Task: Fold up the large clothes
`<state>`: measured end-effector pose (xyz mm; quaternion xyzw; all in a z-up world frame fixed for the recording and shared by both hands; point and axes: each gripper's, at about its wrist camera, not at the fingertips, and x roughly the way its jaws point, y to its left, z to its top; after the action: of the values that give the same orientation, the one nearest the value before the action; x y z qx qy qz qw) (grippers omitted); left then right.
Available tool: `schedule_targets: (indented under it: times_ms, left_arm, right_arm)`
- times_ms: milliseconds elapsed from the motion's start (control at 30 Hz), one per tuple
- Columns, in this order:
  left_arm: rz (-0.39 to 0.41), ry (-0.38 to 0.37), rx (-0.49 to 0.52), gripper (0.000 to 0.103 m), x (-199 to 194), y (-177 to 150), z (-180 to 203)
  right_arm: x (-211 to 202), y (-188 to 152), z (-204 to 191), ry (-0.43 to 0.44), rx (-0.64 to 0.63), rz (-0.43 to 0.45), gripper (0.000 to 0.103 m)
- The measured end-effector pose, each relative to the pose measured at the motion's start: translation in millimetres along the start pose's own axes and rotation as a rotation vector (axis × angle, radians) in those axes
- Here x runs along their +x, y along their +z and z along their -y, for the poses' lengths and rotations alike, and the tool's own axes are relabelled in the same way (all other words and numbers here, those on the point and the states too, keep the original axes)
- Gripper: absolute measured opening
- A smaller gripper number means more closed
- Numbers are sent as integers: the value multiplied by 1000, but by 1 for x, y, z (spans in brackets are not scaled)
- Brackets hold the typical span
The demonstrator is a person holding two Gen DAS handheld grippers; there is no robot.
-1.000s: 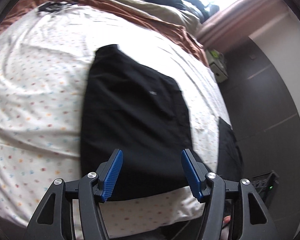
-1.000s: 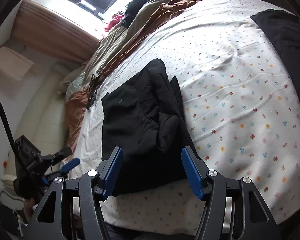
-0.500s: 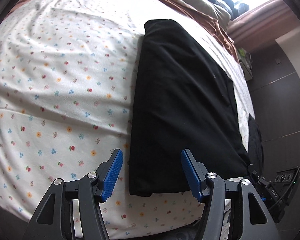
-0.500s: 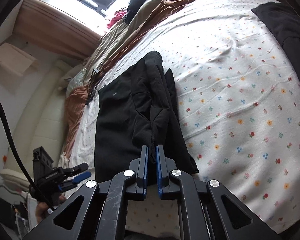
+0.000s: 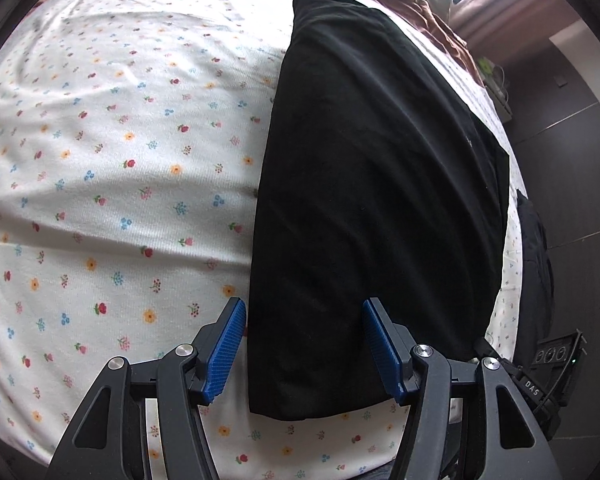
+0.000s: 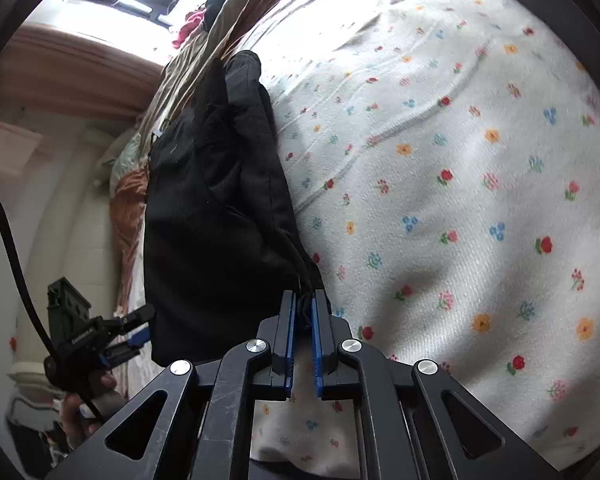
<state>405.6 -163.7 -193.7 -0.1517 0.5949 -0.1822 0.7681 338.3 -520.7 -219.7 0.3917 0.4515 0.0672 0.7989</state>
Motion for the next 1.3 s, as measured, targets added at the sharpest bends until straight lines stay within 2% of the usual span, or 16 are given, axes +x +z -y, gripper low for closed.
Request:
schedule_targets:
  times_ms: [100,167,200,300,733,933,1000,1067,1133,1300]
  left_arm:
    - [35,5,17,62,-9,5,-1]
    - [55,-8,14,62,-13,11,-5]
    - [61,-16,8,62,-14,15,-7]
    - [69,-15,-9,62,-13,27,-14]
    - [116,-31,-24,62,-9,83,-23]
    - [110,-45,-23,62,7,109,-23]
    - [108,-47,-21,62,11,116,-23]
    - [110,-45,-17,62,15,124,-22]
    - [111,-43,-13,62,18,130,-22]
    - [113,-51,-13,67,28,143,-21]
  right_arm:
    - [-11,10,-21,-33,-74,14,21]
    - [-19,20,-33,-48,-107,41,50]
    - [-22,27,-40,-43,-124,64,52]
    - [-22,46,-51,-27,-152,75,53]
    - [30,125,-88,-86,-232,69,54]
    - [64,155,-84,-113,-239,6,54]
    - [73,160,-77,-118,-233,-21,61]
    - [80,164,-68,-108,-220,-42,75]
    - [86,166,-58,-76,-200,-68,77]
    - [97,171,-36,70,-132,-124,81]
